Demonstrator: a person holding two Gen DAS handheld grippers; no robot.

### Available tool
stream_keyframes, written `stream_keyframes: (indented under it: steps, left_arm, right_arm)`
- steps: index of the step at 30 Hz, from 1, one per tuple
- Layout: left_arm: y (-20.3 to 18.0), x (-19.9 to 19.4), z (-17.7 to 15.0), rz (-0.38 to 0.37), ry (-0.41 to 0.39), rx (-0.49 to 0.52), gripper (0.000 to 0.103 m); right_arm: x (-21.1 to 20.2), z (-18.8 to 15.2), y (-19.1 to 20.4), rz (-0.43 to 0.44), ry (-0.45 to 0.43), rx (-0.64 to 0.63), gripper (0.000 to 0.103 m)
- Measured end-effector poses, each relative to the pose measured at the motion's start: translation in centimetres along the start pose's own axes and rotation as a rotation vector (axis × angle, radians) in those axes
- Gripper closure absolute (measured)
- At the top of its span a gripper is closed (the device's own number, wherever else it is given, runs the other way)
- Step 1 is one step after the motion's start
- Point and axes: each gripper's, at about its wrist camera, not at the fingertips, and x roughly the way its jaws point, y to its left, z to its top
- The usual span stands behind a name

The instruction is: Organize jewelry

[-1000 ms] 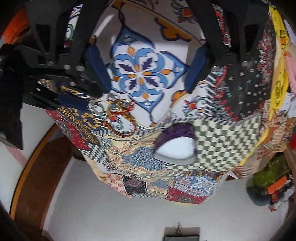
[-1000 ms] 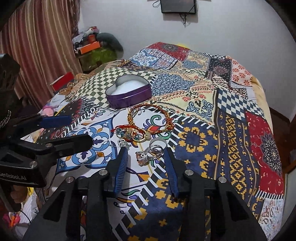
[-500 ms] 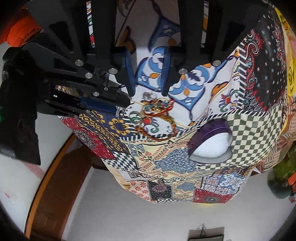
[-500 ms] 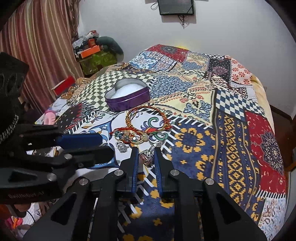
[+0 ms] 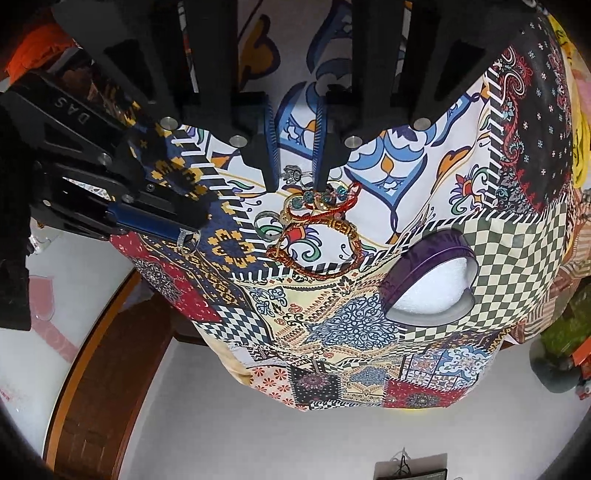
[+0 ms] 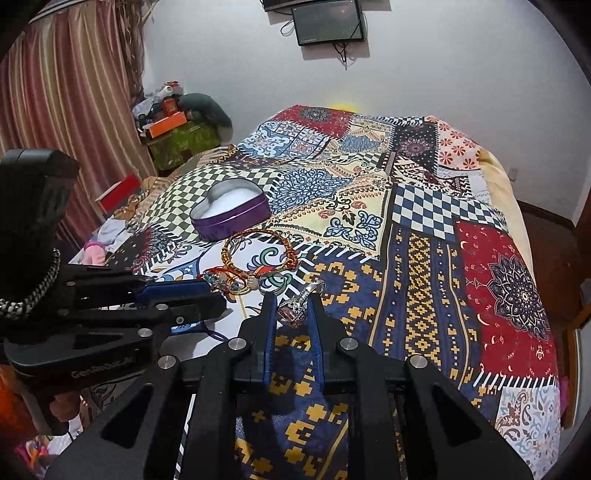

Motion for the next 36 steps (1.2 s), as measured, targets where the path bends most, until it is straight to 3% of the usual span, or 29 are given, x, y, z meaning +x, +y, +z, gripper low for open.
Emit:
stream_keyframes:
  steps: [3, 13, 36]
  left_arm:
    - [-0.4, 0.2, 0.0, 0.025, -0.004, 0.020, 0.094]
    - [-0.2, -1.5, -0.2, 0.025, -0.036, -0.009, 0.094]
    - [3.2, -10.5, 2.2, 0.119, -0.277, -0.039, 0.094]
  right_arm:
    - [0.0, 0.0, -0.1, 0.002, -0.001, 0.000, 0.088]
    - [-0.8, 0.3, -0.1, -0.008, -0.018, -0.001, 0.088]
    - [-4.0, 5.6, 4.0, -0.040, -0.173, -0.061, 0.088]
